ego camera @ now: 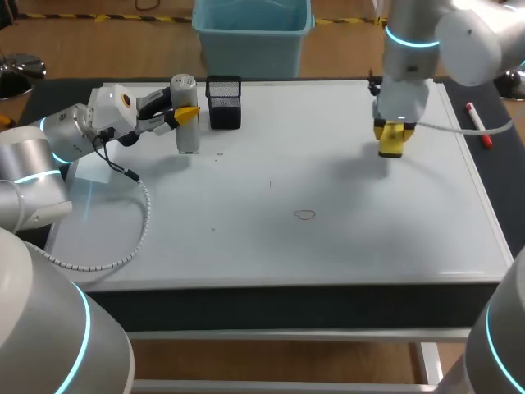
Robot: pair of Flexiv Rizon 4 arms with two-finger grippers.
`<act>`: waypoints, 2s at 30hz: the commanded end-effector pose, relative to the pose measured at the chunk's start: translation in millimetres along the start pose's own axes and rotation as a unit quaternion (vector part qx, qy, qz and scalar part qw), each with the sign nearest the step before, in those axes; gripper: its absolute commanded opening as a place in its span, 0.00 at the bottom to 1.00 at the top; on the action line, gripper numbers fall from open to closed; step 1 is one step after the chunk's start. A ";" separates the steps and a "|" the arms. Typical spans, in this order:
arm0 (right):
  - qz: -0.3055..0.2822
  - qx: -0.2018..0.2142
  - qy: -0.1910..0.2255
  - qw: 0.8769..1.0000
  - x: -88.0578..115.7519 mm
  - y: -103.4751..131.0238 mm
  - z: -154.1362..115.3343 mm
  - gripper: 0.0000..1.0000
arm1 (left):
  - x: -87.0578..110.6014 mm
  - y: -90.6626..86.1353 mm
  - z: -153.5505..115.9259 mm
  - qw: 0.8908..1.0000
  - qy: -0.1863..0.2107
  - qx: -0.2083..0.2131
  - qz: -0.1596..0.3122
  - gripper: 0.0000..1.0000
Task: Pick up the inspection probe, press it on each red-marked spot on the whiteboard one by one, put down the probe, pick up the eraser, and wipe off all the red marks.
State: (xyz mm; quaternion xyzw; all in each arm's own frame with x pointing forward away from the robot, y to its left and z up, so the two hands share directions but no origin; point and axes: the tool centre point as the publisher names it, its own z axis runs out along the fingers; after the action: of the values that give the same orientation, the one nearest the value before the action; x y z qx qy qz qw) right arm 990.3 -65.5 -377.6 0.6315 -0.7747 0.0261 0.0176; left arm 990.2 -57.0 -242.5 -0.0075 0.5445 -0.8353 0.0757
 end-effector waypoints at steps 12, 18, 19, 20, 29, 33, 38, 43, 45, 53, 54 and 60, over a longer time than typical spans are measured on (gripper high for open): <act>0.007 -0.008 0.004 1.000 21.4 -12.5 -1.5 0.00 | -0.9 -0.5 0.2 1.000 0.001 0.001 0.000 0.00; 0.018 -0.004 0.008 1.000 23.4 -10.3 -2.7 0.00 | -0.9 -0.5 0.2 1.000 0.001 0.001 0.000 0.00; 0.018 -0.004 0.008 1.000 23.4 -10.3 -2.7 0.00 | -0.9 -0.5 0.2 1.000 0.001 0.001 0.000 0.00; 0.018 -0.004 0.008 1.000 23.4 -10.3 -2.7 0.00 | -0.9 -0.5 0.2 1.000 0.001 0.001 0.000 0.00; 0.018 -0.004 0.008 1.000 23.4 -10.3 -2.7 0.00 | -0.9 -0.5 0.2 1.000 0.001 0.001 0.000 0.00; 0.018 -0.004 0.008 1.000 23.4 -10.3 -2.7 0.00 | -0.9 -0.5 0.2 1.000 0.001 0.001 0.000 0.00; 0.018 -0.004 0.008 1.000 23.4 -10.3 -2.7 0.00 | 5.8 2.0 8.6 1.000 0.010 0.003 -0.001 0.00; 0.018 -0.004 0.008 1.000 23.4 -10.3 -2.7 0.00 | 29.6 6.8 27.2 0.999 0.040 0.003 -0.001 0.00; 0.018 -0.004 0.008 1.000 23.4 -10.3 -2.7 0.00 | 42.0 6.8 35.5 0.999 0.054 0.004 0.001 0.00; 0.018 -0.004 0.008 1.000 23.4 -10.3 -2.7 0.00 | 93.3 17.0 74.3 0.994 0.106 0.024 -0.008 0.00; 0.018 -0.004 0.008 1.000 23.4 -10.3 -2.7 0.00 | 100.8 20.9 82.3 0.993 0.117 0.027 -0.016 0.00; 0.018 -0.004 0.008 1.000 23.4 -10.3 -2.7 0.00 | 133.5 36.6 121.9 0.985 0.166 0.027 -0.046 0.00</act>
State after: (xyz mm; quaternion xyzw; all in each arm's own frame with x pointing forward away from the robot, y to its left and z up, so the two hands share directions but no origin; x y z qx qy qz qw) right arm 995.7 -89.0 -374.6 0.6165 -0.7865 0.0276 0.0253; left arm 871.4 -176.4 -236.3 0.0990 0.5314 -0.8403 -0.0407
